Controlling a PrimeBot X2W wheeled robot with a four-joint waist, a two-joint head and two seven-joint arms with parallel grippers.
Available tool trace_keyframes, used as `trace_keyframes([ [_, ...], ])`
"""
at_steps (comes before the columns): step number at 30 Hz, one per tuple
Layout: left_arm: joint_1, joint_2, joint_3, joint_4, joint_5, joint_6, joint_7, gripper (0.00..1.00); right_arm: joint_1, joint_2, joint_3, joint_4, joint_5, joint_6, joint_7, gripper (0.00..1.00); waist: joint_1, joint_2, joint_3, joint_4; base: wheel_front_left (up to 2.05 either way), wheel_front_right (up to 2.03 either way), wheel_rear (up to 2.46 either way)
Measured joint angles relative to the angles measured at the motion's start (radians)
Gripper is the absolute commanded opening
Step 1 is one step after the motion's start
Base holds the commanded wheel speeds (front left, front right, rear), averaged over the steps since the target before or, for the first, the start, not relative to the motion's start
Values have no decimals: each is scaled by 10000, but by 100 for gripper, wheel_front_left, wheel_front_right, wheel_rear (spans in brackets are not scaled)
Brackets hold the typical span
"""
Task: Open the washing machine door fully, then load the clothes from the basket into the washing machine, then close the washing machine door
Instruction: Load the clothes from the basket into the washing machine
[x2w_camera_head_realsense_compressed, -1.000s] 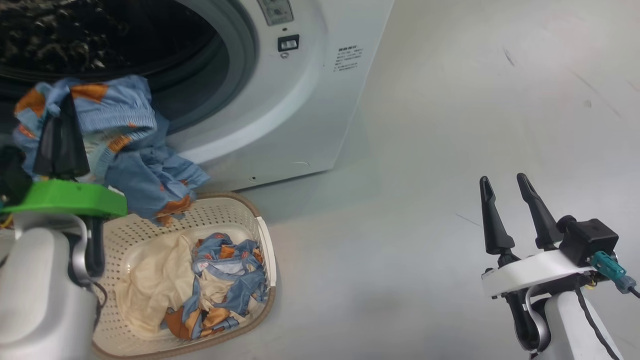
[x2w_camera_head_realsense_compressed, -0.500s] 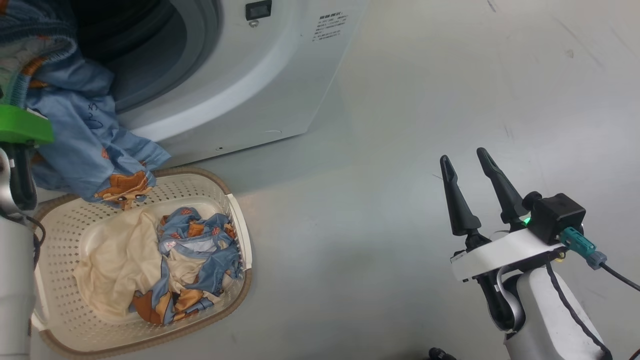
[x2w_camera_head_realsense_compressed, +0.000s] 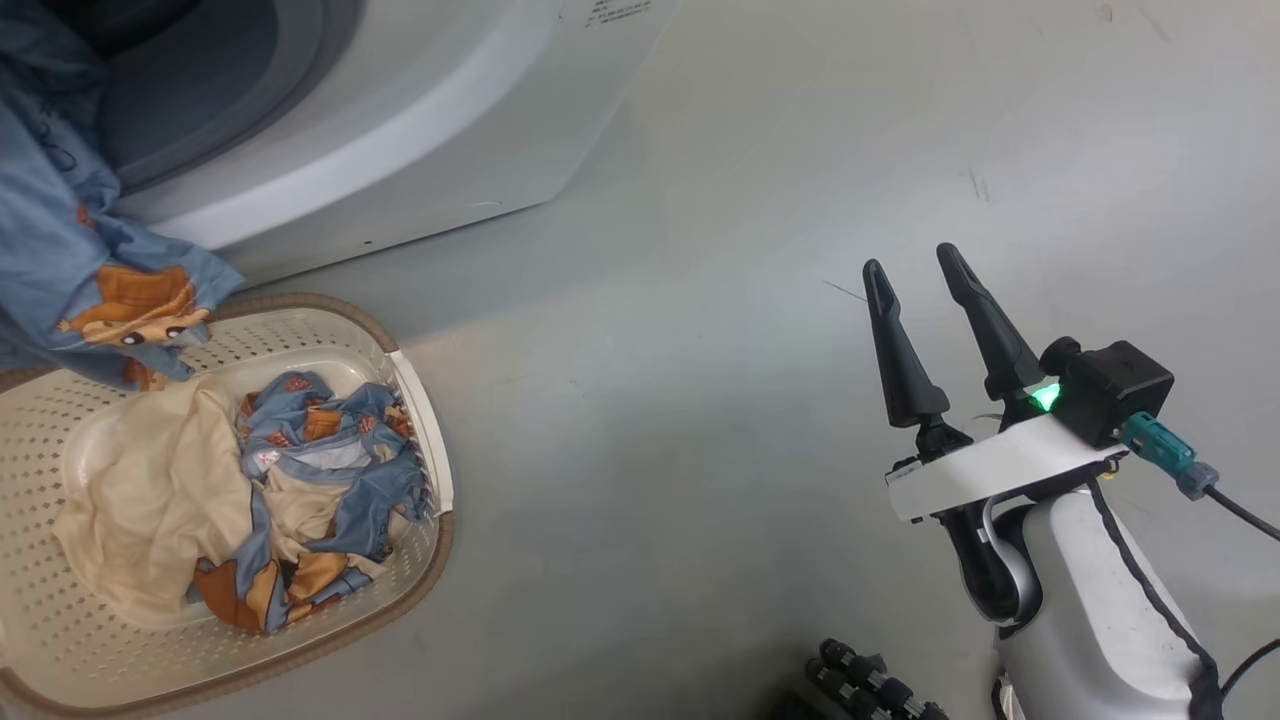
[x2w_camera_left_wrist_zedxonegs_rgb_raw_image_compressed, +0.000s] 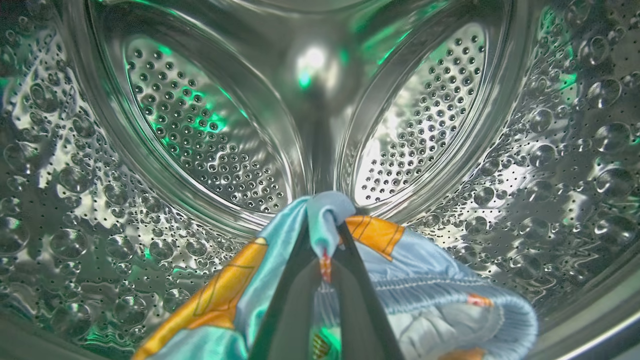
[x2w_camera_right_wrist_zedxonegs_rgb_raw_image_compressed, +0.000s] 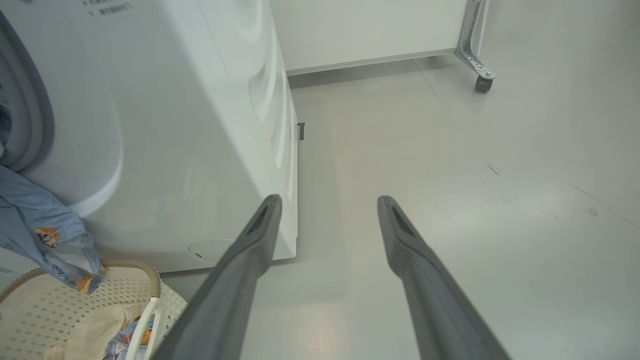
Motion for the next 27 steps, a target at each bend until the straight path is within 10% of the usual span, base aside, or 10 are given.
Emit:
trace_keyframes([
  [27, -2636, 376, -125, 1494, 930, -23, -359, 0, -336, 17, 366, 123, 171, 0, 0, 100, -1, 0, 884, -598, 0, 0, 0],
])
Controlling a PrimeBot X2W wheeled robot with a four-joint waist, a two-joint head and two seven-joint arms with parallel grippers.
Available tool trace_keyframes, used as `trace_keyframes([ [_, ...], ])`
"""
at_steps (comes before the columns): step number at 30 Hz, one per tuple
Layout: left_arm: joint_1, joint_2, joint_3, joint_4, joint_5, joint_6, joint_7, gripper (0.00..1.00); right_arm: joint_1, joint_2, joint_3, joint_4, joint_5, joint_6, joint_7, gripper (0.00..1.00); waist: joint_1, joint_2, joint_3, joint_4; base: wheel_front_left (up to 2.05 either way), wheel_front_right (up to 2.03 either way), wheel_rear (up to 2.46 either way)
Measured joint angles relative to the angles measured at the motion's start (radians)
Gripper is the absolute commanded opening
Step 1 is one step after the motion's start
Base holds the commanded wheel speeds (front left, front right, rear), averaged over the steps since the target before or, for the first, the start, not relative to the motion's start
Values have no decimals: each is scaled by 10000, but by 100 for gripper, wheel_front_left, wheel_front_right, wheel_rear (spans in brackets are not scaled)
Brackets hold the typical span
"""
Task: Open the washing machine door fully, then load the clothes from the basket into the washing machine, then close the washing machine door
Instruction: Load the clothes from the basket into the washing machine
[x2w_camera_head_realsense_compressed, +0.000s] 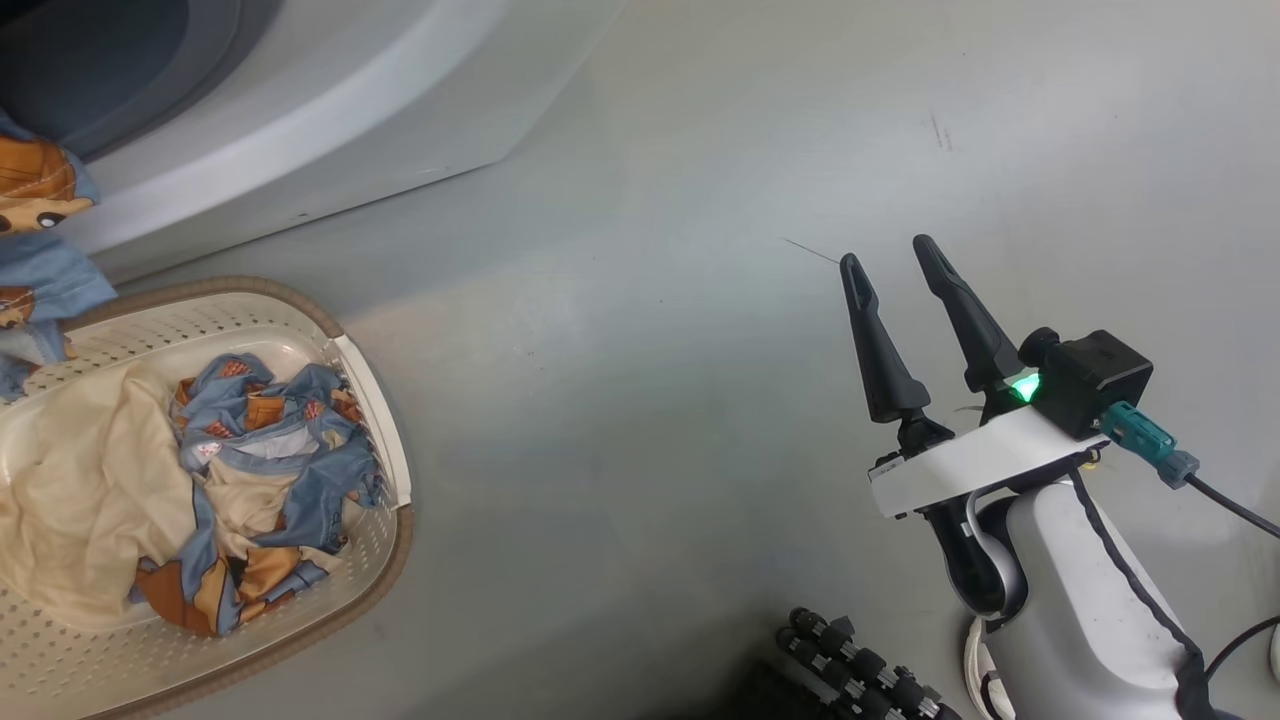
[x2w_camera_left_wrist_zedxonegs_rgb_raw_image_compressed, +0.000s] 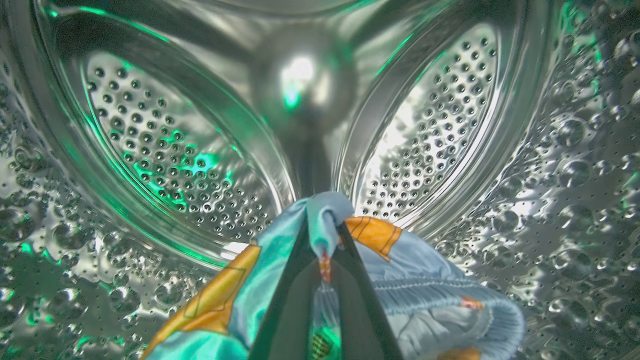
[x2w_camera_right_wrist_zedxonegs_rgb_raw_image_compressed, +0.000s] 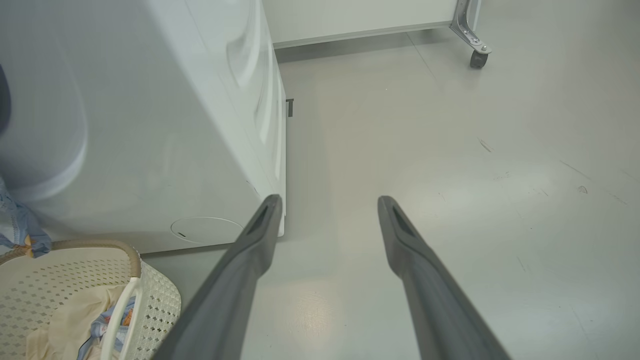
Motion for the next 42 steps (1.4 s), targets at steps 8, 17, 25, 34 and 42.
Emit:
trace_keyframes([
  [8, 75, -196, 4, 926, 10, 301, -4, 100, -2, 4, -104, 119, -2, 0, 0, 100, 0, 0, -276, 163, 0, 0, 0],
  [17, 74, -744, -46, 1540, -10, 539, -4, 100, -7, 2, -313, 150, -25, 0, 0, 100, 0, 0, -550, 505, 0, 0, 0],
  [25, 93, -1158, -211, 2004, -38, 573, -4, 100, -10, 0, -483, 240, -117, 0, 0, 100, 0, 0, -773, 825, 0, 0, 0],
  [34, 225, -1737, -213, 2410, -203, 573, -35, 100, -10, -4, -815, 314, -244, 0, 0, 100, 0, 0, -1139, 1204, 0, 0, 0],
  [42, 873, -2454, -437, 2545, -219, 575, -35, 100, 10, -12, -1356, 384, -477, 0, 0, 100, -1, 0, -1457, 1684, 0, 0, 0],
])
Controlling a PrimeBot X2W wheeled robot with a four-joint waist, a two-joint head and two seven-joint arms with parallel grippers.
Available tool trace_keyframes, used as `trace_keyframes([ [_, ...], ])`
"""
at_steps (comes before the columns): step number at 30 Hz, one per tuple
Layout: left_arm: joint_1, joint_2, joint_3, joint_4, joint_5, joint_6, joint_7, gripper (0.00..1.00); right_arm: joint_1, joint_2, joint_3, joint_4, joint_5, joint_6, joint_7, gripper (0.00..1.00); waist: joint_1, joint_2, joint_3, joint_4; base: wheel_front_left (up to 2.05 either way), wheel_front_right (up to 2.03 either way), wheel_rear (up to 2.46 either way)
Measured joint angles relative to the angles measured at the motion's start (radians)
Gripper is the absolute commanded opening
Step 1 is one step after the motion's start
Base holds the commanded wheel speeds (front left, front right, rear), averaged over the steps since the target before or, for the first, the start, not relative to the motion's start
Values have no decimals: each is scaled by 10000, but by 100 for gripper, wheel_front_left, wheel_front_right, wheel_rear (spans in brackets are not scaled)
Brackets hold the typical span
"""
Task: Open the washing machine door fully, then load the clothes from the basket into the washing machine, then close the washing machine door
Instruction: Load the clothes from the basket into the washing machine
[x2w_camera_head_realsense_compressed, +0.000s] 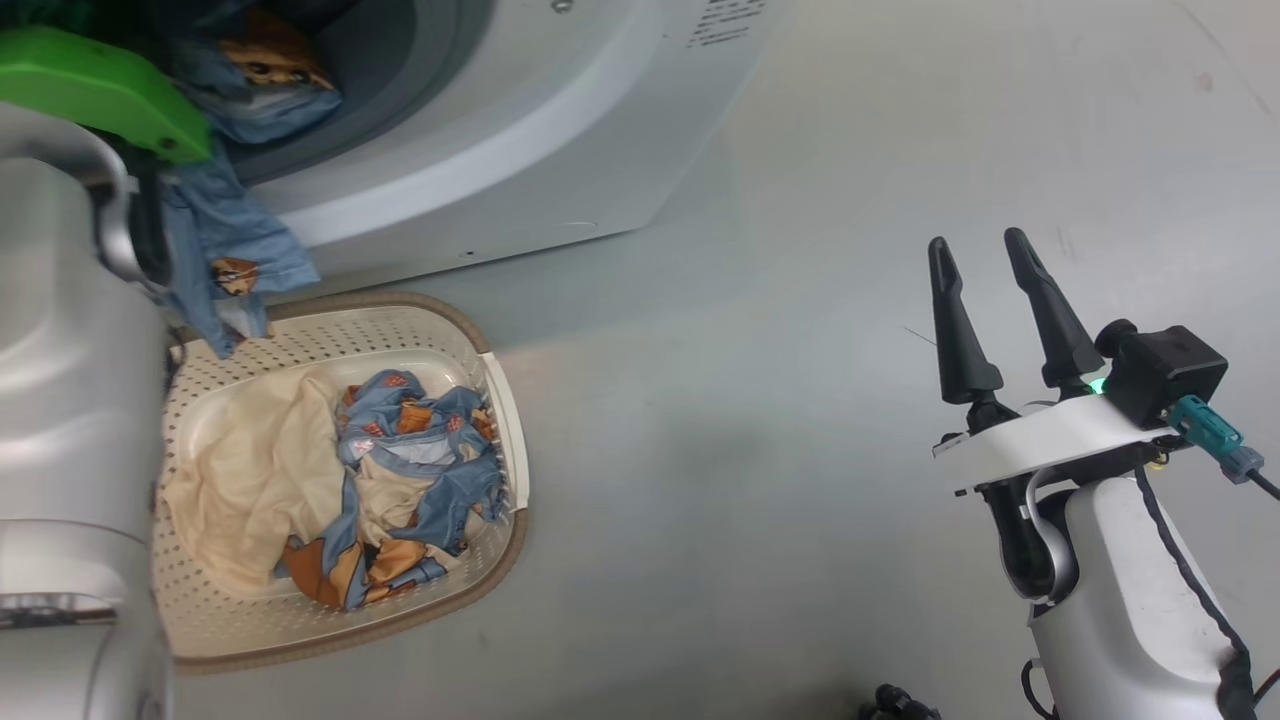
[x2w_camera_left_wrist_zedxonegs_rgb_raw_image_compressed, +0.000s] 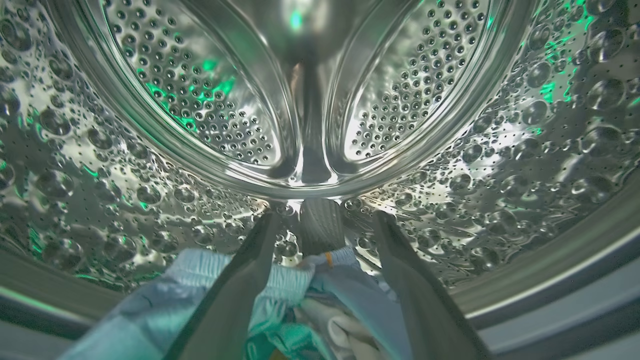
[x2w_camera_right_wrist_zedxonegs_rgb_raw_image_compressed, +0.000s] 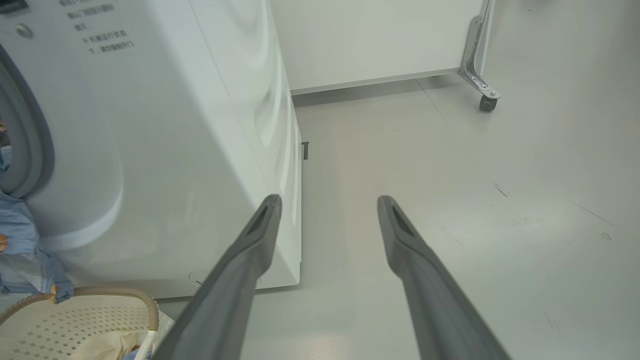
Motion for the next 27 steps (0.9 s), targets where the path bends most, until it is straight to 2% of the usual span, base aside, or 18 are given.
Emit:
trace_keyframes([
  [4, 299, -410, -138, -31, -134, -2, -2, 100, 24, -4, -153, 6, -81, 0, 0, 100, 0, 0, -148, 286, 0, 0, 0],
  [11, 647, -752, -209, -556, -182, -17, -6, 100, 27, -13, -391, -100, -330, 0, 0, 100, 0, 0, -253, 780, 0, 0, 0],
  [27, 2942, -907, -339, -2245, -190, -21, -56, 100, 68, -113, -717, -128, -523, 0, 0, 100, 0, 0, -356, 1404, 0, 0, 0],
])
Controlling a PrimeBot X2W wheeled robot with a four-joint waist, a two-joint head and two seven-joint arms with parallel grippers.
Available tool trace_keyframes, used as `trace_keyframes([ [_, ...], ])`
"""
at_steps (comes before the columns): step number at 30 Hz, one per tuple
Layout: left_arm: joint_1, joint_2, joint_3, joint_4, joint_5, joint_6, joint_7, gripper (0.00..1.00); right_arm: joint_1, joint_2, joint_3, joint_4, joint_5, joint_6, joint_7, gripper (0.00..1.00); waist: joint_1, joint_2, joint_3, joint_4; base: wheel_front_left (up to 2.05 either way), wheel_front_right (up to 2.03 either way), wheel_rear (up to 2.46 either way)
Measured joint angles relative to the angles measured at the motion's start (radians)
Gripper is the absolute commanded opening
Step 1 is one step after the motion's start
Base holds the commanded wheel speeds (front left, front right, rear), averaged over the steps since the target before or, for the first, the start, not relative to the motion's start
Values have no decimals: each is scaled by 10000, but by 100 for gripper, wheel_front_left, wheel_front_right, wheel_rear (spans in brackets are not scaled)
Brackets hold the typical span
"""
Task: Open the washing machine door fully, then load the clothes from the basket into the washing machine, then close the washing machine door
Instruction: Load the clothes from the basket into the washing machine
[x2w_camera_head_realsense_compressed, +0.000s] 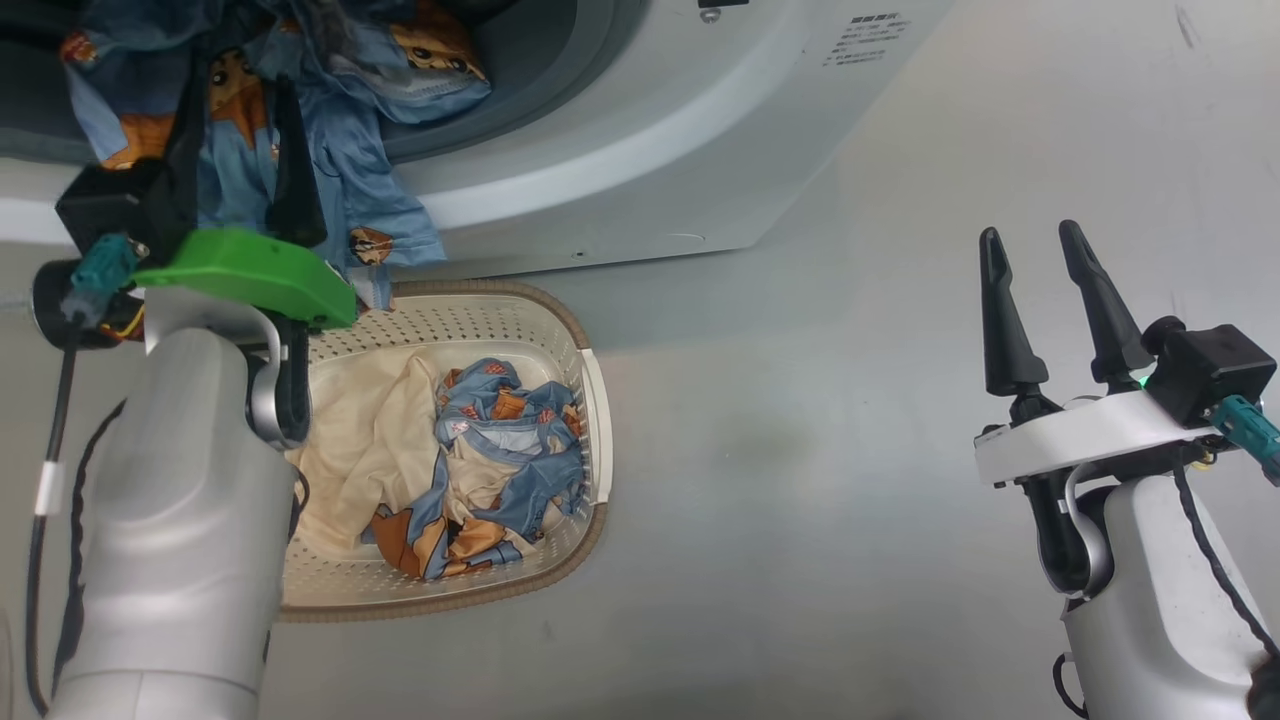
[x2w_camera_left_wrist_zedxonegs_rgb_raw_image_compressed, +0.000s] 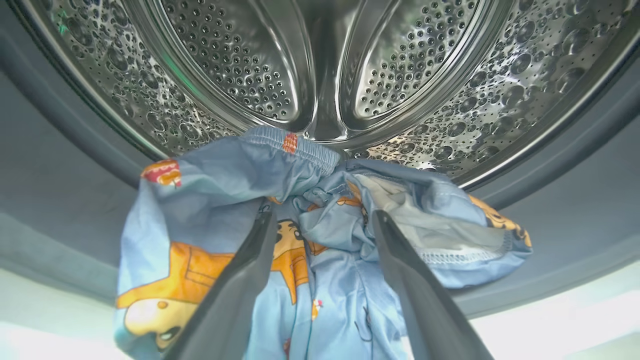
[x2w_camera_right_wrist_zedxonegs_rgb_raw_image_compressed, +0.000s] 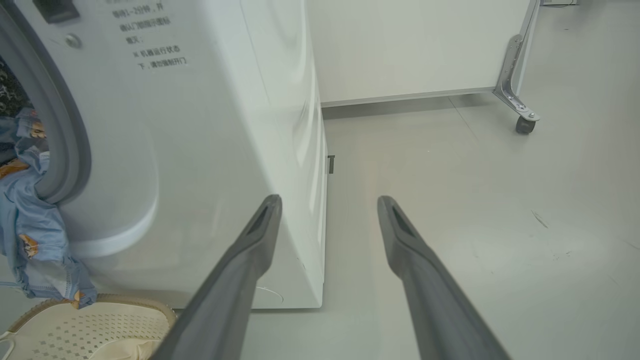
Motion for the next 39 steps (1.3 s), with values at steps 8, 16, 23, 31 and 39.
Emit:
trace_keyframes([
  [8, 1244, -27, 201, -1072, -163, 4, 0, 100, 42, -35, -56, -10, -73, 0, 0, 100, 0, 0, -113, 169, 0, 0, 0],
  [16, 2617, -105, 368, -1927, -374, 8, 0, 100, 229, -44, -123, -27, -88, 0, 0, 100, 0, 0, -191, 300, 0, 0, 0],
  [23, 3560, -113, 389, -2673, -424, 12, 0, 100, 234, -52, -148, -31, -102, 0, 0, 100, 0, 0, -253, 390, 0, 0, 0],
  [31, 4451, -117, 499, -3609, -435, 140, 0, 100, 330, -96, -192, -38, -161, 0, 0, 100, 0, 0, -404, 453, 0, 0, 0],
  [39, 5104, -117, 497, -4261, -437, 201, 0, 100, 442, -125, -221, -48, -165, 0, 0, 100, 0, 0, -510, 518, 0, 0, 0],
])
